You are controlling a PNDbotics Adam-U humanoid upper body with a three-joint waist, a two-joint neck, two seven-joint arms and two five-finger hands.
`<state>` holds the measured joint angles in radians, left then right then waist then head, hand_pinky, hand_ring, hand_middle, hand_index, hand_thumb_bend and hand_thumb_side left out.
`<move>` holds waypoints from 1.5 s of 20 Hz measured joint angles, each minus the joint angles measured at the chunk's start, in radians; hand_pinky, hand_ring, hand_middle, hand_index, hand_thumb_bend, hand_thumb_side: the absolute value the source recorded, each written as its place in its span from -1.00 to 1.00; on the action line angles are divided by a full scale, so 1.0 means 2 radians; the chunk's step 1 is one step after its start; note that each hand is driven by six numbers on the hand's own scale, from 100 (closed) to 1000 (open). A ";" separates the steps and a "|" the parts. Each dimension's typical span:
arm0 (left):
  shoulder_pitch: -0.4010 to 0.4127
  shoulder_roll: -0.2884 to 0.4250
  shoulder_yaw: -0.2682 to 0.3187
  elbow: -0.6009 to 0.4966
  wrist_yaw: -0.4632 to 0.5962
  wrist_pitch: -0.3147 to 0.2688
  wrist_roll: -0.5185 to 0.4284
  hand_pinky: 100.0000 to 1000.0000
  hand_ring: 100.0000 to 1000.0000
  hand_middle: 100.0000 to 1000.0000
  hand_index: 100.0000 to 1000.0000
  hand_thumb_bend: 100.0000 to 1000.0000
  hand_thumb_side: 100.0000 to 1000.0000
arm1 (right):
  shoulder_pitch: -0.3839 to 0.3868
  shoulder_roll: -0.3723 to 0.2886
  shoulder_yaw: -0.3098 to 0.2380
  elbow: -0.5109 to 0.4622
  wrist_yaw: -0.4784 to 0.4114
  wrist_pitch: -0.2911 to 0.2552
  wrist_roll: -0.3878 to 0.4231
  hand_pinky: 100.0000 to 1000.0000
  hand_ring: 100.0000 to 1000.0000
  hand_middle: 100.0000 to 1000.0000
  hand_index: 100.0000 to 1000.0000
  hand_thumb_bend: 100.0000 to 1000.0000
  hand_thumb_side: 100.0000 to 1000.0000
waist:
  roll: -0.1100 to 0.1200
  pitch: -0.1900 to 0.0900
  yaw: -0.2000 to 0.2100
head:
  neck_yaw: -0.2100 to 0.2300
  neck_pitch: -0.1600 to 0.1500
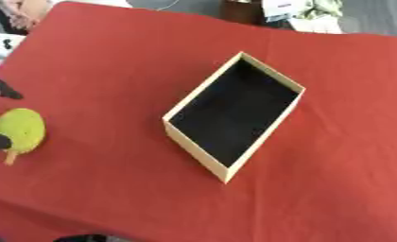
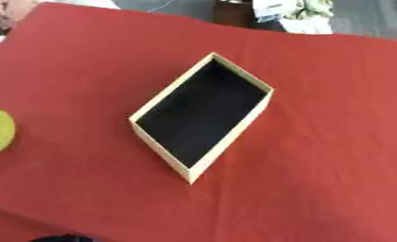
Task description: Pick up objects on the table and place them in the box.
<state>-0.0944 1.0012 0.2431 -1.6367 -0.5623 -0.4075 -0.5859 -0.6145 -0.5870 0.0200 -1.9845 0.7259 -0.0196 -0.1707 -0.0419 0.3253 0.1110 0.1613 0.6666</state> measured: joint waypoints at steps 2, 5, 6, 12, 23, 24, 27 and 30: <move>0.001 -0.004 -0.002 0.005 -0.011 0.000 0.001 0.67 0.65 0.55 0.88 0.08 0.56 | 0.000 0.000 0.000 0.000 0.000 0.000 0.000 0.60 0.71 0.72 0.66 -1.00 0.57 | -0.001 0.000 0.000 | 0.002 0.000; 0.001 -0.010 -0.004 0.008 -0.019 -0.001 0.006 0.68 0.67 0.58 0.89 0.07 0.51 | 0.002 0.000 0.000 0.000 0.000 0.000 0.000 0.60 0.71 0.72 0.66 -1.00 0.57 | -0.002 0.000 0.000 | 0.003 0.000; 0.001 -0.012 -0.006 0.008 -0.020 -0.001 0.008 0.68 0.68 0.60 0.91 0.08 0.49 | 0.002 0.000 0.000 0.000 0.000 0.000 0.000 0.60 0.71 0.72 0.66 -1.00 0.57 | -0.002 0.000 0.000 | 0.004 0.000; -0.002 -0.017 -0.010 0.021 -0.043 0.008 0.019 0.68 0.68 0.61 0.93 0.10 0.36 | 0.003 0.001 0.000 0.000 -0.001 0.000 0.000 0.59 0.71 0.72 0.65 -1.00 0.57 | -0.005 0.000 -0.002 | 0.006 -0.001; -0.016 -0.025 -0.012 0.031 -0.097 0.039 0.066 0.64 0.66 0.58 0.94 0.07 0.13 | 0.004 0.001 0.000 0.000 -0.004 -0.001 -0.001 0.59 0.70 0.72 0.65 -1.00 0.57 | -0.008 0.003 -0.004 | -0.005 -0.007; -0.017 -0.025 -0.012 0.033 -0.104 0.042 0.071 0.64 0.66 0.58 0.94 0.08 0.09 | 0.004 0.001 0.000 0.000 -0.004 -0.001 -0.001 0.59 0.70 0.72 0.65 -1.00 0.57 | -0.009 0.004 -0.004 | -0.007 -0.009; -0.019 -0.027 -0.012 0.035 -0.125 0.052 0.083 0.62 0.64 0.57 0.92 0.10 0.07 | 0.004 0.002 0.000 0.000 -0.004 -0.001 -0.001 0.59 0.70 0.71 0.65 -1.00 0.58 | -0.009 0.004 -0.005 | -0.009 -0.011; -0.023 -0.030 -0.013 0.036 -0.145 0.058 0.092 0.61 0.63 0.56 0.91 0.12 0.04 | 0.004 0.002 0.000 0.000 -0.004 -0.001 -0.001 0.59 0.70 0.71 0.65 -1.00 0.58 | -0.012 0.005 -0.005 | -0.009 -0.014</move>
<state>-0.1413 0.9411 0.2167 -1.5656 -0.8518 -0.2911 -0.4014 -0.6072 -0.5833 0.0200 -1.9845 0.7174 -0.0209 -0.1722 -0.0650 0.3348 0.1001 0.1437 0.6389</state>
